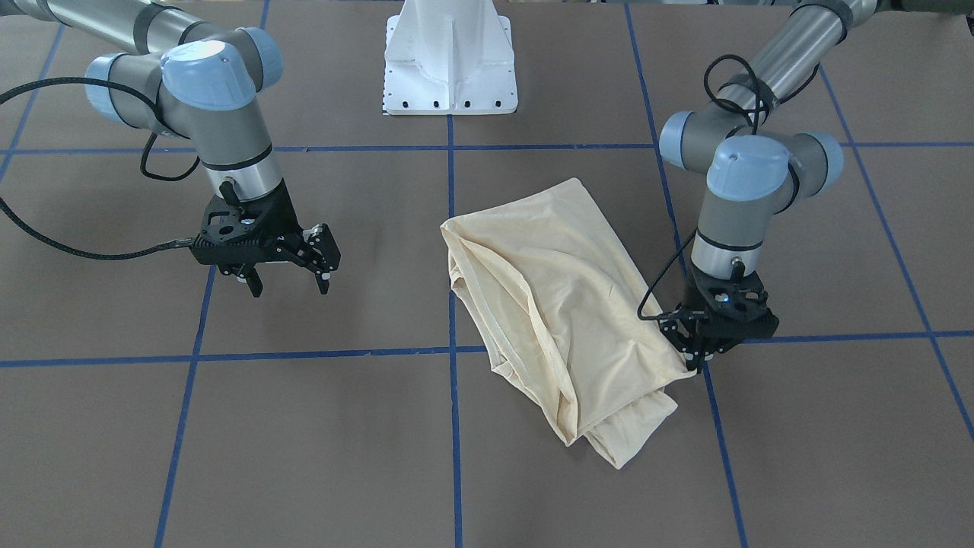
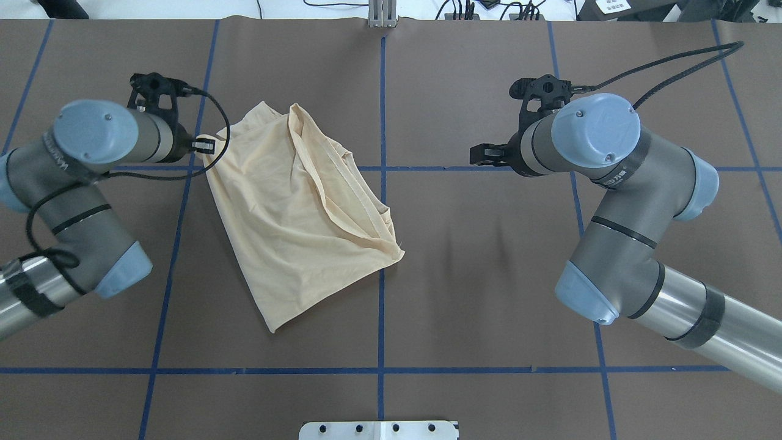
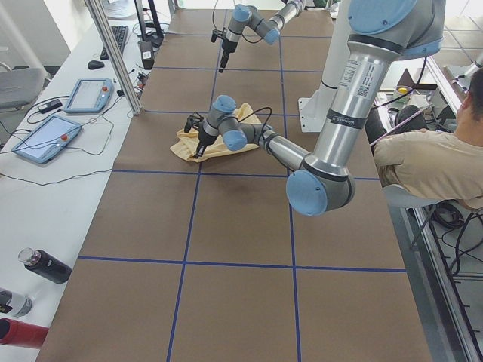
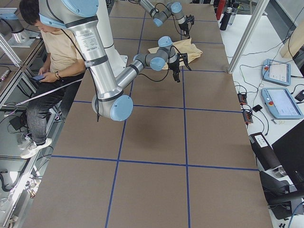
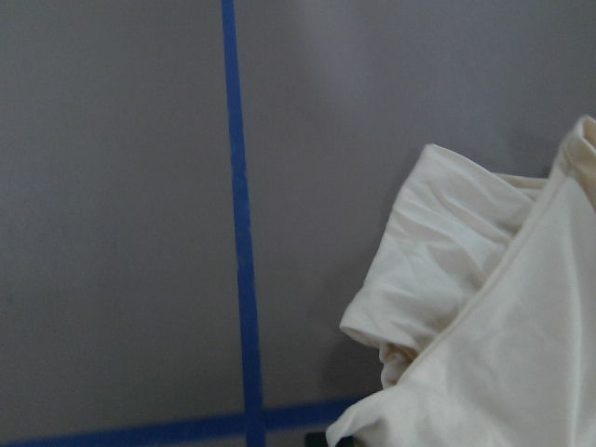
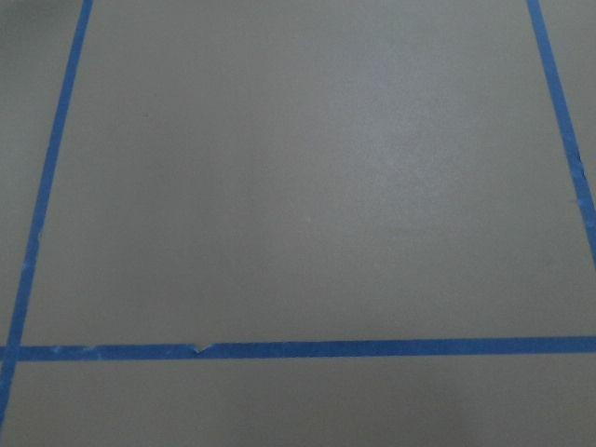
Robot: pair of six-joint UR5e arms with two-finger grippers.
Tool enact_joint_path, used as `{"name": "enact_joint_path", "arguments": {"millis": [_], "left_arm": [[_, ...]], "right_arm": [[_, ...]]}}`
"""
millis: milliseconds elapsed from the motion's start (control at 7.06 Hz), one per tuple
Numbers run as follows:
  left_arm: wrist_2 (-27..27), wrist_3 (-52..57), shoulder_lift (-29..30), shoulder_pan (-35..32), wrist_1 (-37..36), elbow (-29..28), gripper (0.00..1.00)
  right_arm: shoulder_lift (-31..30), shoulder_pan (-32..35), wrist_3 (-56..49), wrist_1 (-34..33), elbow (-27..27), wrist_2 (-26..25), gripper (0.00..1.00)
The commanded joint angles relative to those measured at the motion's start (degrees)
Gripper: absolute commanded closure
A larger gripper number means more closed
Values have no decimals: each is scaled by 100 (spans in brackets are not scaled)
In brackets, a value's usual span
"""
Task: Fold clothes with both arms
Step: 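Fold the grasped side over the shirt with the left gripper, then withdraw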
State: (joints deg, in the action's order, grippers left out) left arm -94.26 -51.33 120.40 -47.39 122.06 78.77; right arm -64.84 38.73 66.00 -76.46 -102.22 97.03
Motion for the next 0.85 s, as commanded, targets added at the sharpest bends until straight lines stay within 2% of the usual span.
{"name": "enact_joint_path", "arguments": {"millis": [0, 142, 283, 425, 566, 708], "left_arm": [[-48, 35, 973, -270, 949, -1518, 100], [-144, 35, 1090, -288, 960, -1566, 100], [-171, 279, 986, -341, 1004, -1532, 1], [-259, 638, 724, -463, 1265, -1314, 0], [-877, 1068, 365, -699, 1294, -1094, 0], [-1127, 1394, 39, -806, 1303, -770, 0]], "right_arm": [[7, -6, 9, 0, -9, 0, 1], [42, -15, 9, 0, -9, 0, 1], [94, -76, 183, 0, 9, -9, 1], [303, -224, 463, -9, 78, -26, 1], [680, -339, 884, -35, 305, -79, 1], [1136, -531, 1323, -61, 647, -253, 1]]}}
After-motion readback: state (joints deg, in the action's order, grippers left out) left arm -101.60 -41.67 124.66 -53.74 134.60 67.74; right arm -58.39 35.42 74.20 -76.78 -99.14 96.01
